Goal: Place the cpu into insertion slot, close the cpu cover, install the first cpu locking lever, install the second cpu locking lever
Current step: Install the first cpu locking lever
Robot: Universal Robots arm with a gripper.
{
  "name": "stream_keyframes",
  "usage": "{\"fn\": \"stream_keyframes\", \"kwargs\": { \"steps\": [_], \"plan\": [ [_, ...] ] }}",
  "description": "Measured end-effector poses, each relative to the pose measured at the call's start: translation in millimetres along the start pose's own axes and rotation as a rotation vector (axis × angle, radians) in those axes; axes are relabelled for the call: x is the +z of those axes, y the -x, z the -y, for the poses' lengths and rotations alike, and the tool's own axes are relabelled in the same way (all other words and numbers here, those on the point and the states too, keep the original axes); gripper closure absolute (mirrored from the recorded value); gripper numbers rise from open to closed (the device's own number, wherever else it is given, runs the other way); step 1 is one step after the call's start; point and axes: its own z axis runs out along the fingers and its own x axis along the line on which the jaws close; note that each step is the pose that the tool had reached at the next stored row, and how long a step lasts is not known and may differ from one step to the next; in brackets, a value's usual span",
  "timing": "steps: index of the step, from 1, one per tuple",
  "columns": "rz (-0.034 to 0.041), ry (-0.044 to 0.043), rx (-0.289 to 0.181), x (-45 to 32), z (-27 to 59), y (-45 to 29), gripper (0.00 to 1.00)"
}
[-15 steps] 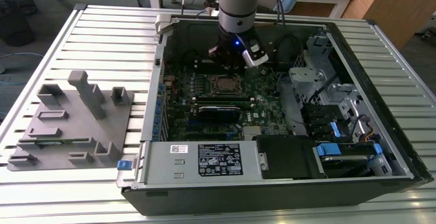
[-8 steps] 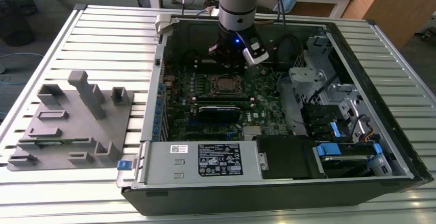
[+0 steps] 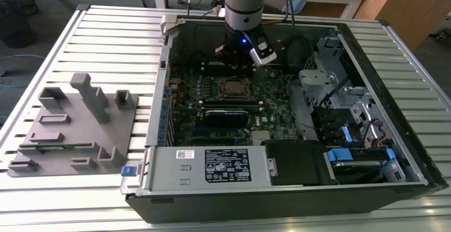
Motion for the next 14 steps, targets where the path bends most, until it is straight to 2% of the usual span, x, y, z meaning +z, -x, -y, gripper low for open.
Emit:
{"fn": "stream_keyframes", "kwargs": {
  "steps": [6,14],
  "plan": [
    [0.0066,-0.0022,-0.001,-0.1,-0.3,-2.5,0.89],
    [0.0257,-0.0287,-0.005,0.9,-0.1,-3.0,0.89]
  ]
}}
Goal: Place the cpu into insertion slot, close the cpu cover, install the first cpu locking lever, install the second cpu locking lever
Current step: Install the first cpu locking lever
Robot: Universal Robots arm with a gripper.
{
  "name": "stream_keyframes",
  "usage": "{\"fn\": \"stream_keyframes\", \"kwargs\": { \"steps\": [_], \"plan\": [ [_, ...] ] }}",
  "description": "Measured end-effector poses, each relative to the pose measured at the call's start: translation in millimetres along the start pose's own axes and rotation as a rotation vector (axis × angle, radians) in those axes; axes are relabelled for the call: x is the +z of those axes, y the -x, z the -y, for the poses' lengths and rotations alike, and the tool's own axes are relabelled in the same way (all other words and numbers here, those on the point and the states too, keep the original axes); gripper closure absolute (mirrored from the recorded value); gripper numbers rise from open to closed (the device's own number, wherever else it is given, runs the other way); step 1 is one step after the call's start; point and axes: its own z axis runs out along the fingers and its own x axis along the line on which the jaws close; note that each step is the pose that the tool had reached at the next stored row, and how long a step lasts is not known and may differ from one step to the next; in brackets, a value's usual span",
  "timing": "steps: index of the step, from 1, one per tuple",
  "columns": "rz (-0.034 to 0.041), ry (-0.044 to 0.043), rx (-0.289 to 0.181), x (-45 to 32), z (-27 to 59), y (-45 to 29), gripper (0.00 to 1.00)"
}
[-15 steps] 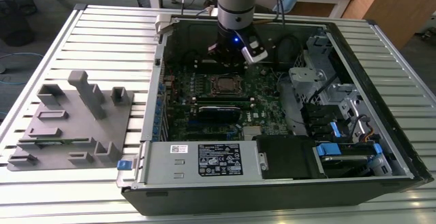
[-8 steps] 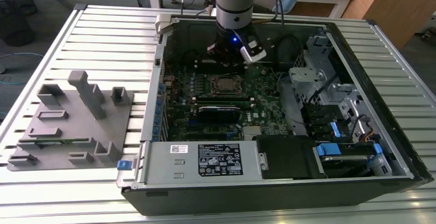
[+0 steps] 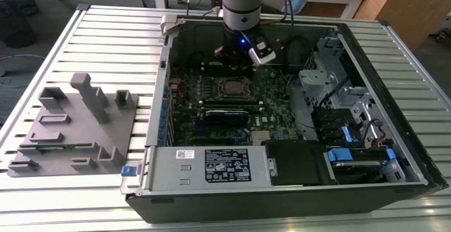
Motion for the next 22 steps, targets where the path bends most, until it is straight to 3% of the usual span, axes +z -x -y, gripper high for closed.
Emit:
{"fn": "stream_keyframes", "kwargs": {
  "steps": [8,16,22],
  "plan": [
    [0.0217,-0.0080,-0.004,1.0,0.0,-0.9,0.89],
    [0.0359,-0.0083,-0.005,0.8,-1.3,-4.8,0.89],
    [0.0389,-0.0090,-0.006,0.5,-2.0,-7.5,0.89]
  ]
}}
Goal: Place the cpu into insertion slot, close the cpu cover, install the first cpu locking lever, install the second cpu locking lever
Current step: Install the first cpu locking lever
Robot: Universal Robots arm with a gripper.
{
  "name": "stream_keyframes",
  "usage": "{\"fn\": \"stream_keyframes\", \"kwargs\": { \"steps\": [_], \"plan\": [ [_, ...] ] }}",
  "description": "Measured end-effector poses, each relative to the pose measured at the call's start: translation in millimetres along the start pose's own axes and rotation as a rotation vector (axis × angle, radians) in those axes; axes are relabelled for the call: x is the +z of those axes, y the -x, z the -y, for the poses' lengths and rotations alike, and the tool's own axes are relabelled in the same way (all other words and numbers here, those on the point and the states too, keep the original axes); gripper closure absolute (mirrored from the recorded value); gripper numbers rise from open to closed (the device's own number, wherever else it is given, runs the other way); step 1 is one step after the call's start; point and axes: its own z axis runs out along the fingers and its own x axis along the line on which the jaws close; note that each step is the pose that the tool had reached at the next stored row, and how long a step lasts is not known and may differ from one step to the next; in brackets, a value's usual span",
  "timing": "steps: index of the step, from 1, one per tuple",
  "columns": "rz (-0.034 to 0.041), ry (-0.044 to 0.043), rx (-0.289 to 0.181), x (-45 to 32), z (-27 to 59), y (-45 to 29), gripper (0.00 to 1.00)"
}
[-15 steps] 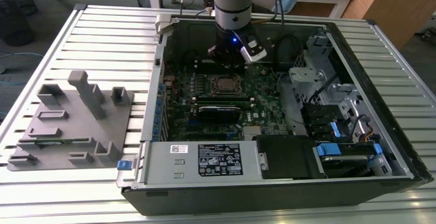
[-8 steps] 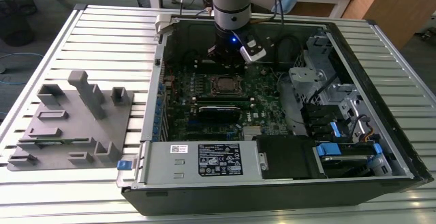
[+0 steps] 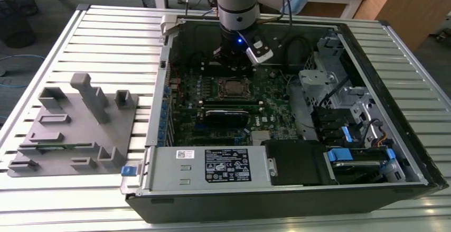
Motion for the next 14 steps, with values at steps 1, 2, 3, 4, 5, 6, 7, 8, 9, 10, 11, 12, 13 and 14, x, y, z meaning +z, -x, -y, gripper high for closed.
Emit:
{"fn": "stream_keyframes", "kwargs": {
  "steps": [1,2,3,4,5,6,7,8,9,10,11,12,13,14],
  "plan": [
    [0.0000,0.0000,0.000,0.0,0.0,0.0,0.89],
    [0.0000,-0.0001,0.000,0.0,0.0,0.0,0.89],
    [0.0001,0.0000,0.000,0.1,-0.1,0.0,0.89],
    [0.0001,-0.0001,0.000,0.1,-0.1,0.0,0.89],
    [-0.0035,0.0001,0.000,0.3,-0.1,0.1,0.89],
    [-0.0182,0.0004,0.002,0.4,-0.1,0.2,0.89],
    [-0.0345,0.0008,0.004,0.5,0.0,0.2,0.89],
    [-0.0458,0.0010,0.005,0.5,0.0,0.3,0.89],
    [-0.0465,0.0009,0.005,0.5,0.0,0.2,0.89],
    [-0.0465,0.0009,0.005,0.5,0.0,0.2,0.89],
    [-0.0465,0.0009,0.005,0.5,0.0,0.2,0.89],
    [-0.0464,0.0009,0.005,0.5,0.0,0.2,0.89],
    [-0.0463,0.0008,0.006,0.5,0.0,0.3,0.89],
    [-0.0457,0.0003,0.010,0.6,0.0,0.3,0.89]
  ]
}}
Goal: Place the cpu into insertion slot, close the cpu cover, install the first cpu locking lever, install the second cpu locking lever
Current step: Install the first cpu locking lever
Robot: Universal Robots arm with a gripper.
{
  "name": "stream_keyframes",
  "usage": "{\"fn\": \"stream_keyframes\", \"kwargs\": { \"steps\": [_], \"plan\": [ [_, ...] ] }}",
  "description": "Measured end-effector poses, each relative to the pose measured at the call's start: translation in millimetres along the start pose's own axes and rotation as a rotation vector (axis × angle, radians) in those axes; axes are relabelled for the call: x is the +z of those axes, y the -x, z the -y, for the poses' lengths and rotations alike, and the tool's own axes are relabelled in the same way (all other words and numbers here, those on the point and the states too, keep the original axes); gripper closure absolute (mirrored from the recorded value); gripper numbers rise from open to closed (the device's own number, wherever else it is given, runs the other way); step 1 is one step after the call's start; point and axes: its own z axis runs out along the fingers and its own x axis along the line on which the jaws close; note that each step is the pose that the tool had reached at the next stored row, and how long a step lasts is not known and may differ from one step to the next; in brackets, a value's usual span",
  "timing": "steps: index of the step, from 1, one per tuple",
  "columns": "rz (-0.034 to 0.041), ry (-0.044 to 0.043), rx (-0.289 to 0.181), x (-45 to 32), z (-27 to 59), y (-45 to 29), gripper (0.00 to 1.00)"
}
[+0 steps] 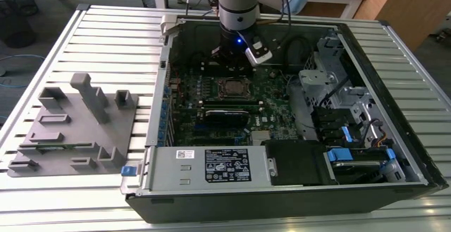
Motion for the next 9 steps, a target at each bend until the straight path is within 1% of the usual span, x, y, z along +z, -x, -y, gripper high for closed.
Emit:
{"fn": "stream_keyframes", "kwargs": {
  "steps": [3,9],
  "plan": [
    [0.0019,-0.0019,0.019,0.0,-0.2,0.0,0.89],
    [0.0024,-0.0023,0.022,0.2,-1.6,0.0,0.89]
  ]
}}
